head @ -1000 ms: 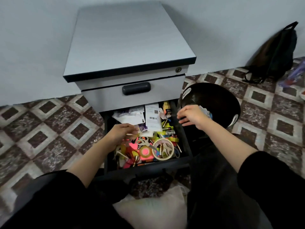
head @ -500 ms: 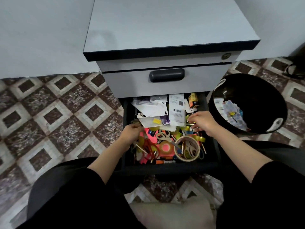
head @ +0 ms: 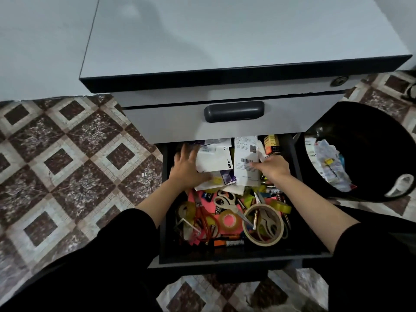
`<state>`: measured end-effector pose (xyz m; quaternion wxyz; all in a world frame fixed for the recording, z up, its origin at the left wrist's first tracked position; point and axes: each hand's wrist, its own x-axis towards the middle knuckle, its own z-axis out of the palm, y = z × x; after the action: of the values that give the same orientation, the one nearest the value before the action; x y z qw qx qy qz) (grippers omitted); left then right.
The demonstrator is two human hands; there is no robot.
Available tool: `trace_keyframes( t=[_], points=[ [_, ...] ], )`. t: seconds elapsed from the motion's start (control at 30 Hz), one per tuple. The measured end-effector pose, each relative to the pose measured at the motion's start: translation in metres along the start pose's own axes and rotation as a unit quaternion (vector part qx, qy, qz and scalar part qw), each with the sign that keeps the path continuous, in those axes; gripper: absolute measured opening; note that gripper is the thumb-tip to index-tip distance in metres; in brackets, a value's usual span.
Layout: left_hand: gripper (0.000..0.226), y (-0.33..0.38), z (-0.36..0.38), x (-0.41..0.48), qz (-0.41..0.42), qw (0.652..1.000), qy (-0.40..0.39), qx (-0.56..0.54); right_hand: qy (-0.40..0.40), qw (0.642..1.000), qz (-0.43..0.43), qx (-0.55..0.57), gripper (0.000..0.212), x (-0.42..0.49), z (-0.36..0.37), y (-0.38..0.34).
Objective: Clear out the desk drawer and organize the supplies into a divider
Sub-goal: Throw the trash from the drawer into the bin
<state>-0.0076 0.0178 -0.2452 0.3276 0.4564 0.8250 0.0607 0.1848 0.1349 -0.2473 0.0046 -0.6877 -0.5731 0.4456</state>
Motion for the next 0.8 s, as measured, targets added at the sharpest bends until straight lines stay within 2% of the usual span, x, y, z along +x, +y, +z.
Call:
trace_keyframes(
  t=[0.13,0.27,0.4,0.5,0.67,0.8],
  points=[
    [0.105,-0.004,0.004,0.006,0.029,0.995,-0.065,0.066,-0.009,1.0,0.023,-0.005,0.083,0.006,0.008,0.001],
    [0.098,-0.007,0.009,0.009,0.047,0.992,-0.077,0.091,-0.003,1.0,0.017,-0.014,0.073,0.006,0.013,0.001],
    [0.08,-0.007,0.011,0.008,0.082,0.989,-0.024,0.123,0.002,1.0,0.021,0.005,0.071,0.006,0.015,0.001],
    [0.076,-0.005,0.008,0.009,0.098,0.982,-0.003,0.161,0.0,0.999,0.036,0.029,0.066,0.009,0.015,0.002],
    [0.078,0.004,0.014,0.009,0.133,0.95,-0.013,0.284,-0.008,0.999,0.037,0.034,0.058,0.009,0.012,0.004],
    [0.069,0.005,0.023,0.013,0.13,0.93,-0.016,0.344,-0.013,0.999,0.032,0.041,0.042,0.01,0.013,0.008]
  ],
)
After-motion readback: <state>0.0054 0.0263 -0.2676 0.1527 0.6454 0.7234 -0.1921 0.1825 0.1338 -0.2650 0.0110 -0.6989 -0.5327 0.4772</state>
